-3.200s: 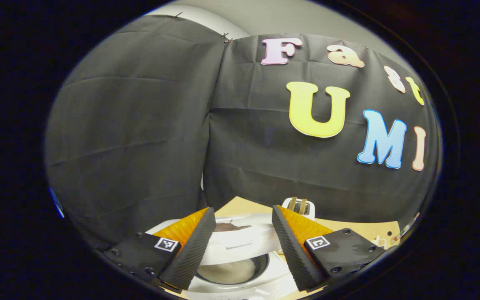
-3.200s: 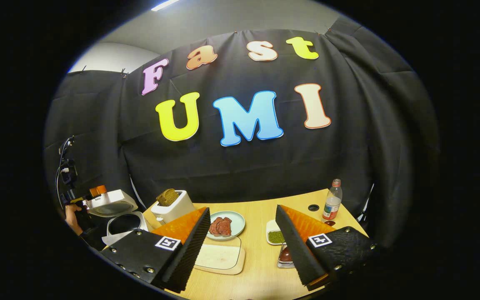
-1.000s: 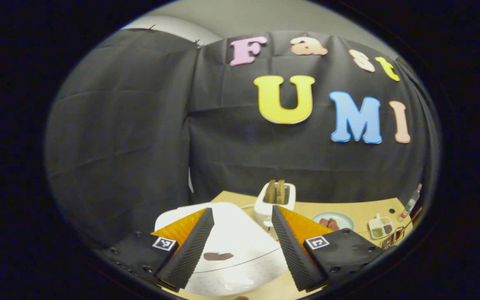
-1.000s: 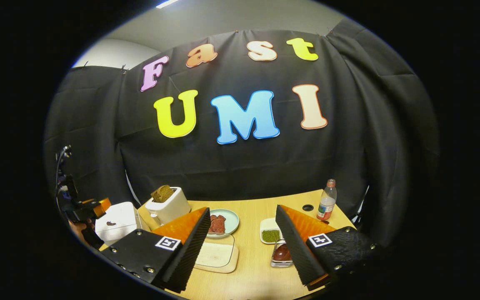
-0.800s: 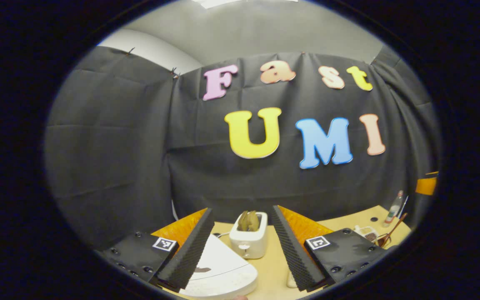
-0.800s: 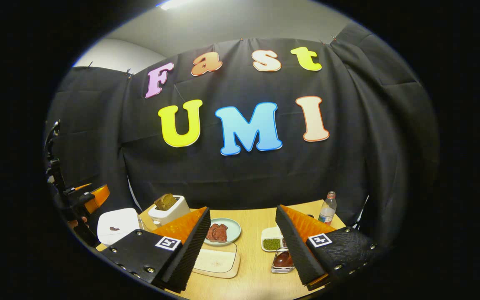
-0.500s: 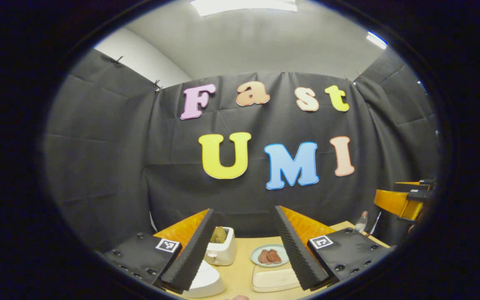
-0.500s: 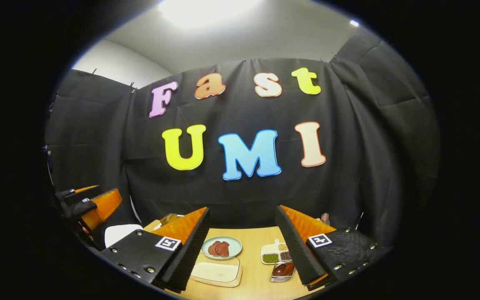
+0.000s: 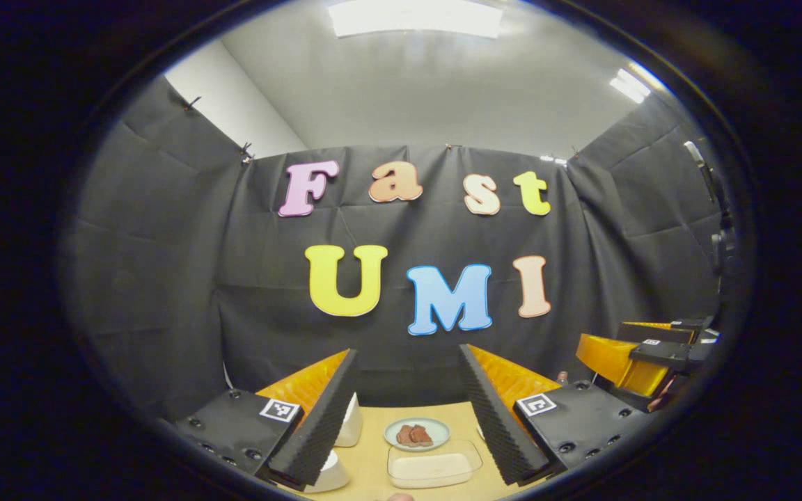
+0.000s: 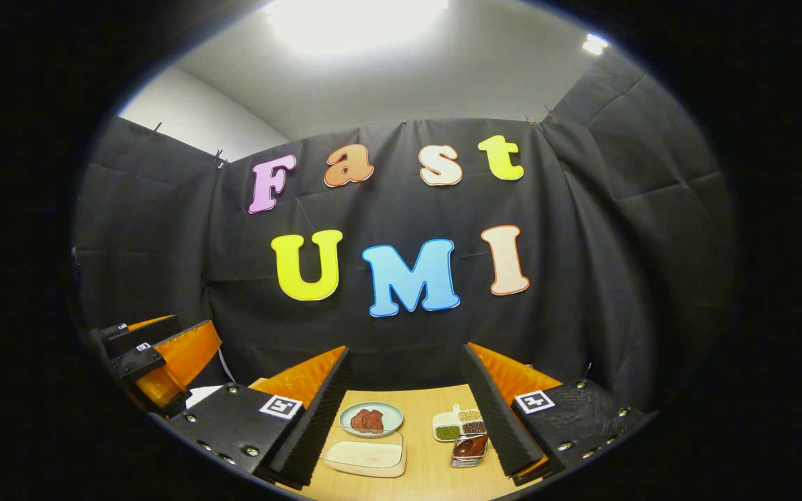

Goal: Close the left gripper, press the button to open the rice cooker; take a wooden spoon from the chopstick holder with the right hand, scoop a spoonful of rice and pour it into the rice cooker, then put the wooden spoon back into the chopstick holder.

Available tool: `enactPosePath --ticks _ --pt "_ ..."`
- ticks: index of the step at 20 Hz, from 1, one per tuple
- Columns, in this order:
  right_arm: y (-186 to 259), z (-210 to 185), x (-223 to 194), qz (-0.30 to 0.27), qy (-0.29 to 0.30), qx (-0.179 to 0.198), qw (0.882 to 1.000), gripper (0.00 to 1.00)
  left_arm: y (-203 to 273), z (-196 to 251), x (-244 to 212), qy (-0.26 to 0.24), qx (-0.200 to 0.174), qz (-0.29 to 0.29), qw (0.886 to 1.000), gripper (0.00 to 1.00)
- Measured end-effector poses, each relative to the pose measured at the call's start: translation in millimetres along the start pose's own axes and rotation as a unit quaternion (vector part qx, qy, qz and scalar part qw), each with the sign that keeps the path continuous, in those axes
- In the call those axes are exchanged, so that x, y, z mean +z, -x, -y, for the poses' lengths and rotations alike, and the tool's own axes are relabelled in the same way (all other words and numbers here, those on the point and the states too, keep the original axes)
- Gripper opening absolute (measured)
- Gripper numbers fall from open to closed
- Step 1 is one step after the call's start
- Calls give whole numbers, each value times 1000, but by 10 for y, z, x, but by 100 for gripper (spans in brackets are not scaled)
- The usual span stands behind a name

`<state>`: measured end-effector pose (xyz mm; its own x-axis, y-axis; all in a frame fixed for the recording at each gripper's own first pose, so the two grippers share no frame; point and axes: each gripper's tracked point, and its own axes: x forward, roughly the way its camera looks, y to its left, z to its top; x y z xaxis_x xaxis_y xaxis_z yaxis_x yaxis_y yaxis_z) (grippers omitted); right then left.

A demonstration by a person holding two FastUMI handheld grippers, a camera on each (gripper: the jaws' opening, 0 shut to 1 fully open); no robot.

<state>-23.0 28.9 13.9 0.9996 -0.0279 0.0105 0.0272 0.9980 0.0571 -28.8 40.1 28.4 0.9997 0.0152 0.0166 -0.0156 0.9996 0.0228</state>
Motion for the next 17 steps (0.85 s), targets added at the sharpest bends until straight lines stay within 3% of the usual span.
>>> enactPosePath --ticks 3,4,5,8,9,10,11,12,13,16,17 --pt "127 -74 -89 -2 4 -4 1000 95 37 -107 -20 17 1 1 1000 91" --pt "222 -141 -112 -4 5 -4 1000 95 54 -128 -50 22 0 -1 1000 100" --pt "252 -165 -113 -3 6 -5 1000 95 52 -147 -64 24 -1 -3 1000 92" --pt "244 -219 -137 -4 19 -1 1000 95 51 -228 -97 27 1 -1 1000 100" --pt "243 -247 -157 -6 20 4 1000 95 48 -251 -114 24 4 -1 1000 100" --pt "235 -278 -175 -7 19 11 1000 95 51 -280 -140 21 10 -2 1000 92" --pt "228 -306 -174 -8 15 19 1000 95 55 -289 -161 18 17 -2 1000 100" --pt "225 -315 -179 -7 14 23 1000 95 79 -301 -168 16 26 -2 1000 93" --pt "224 -298 -179 -5 12 28 1000 96 95 -267 -178 16 30 -2 999 100" --pt "224 -236 -162 -3 3 45 999 96 130 -149 -208 15 41 -3 999 99" --pt "222 -178 -155 -5 3 51 999 89 131 -101 -223 10 47 -2 999 99"
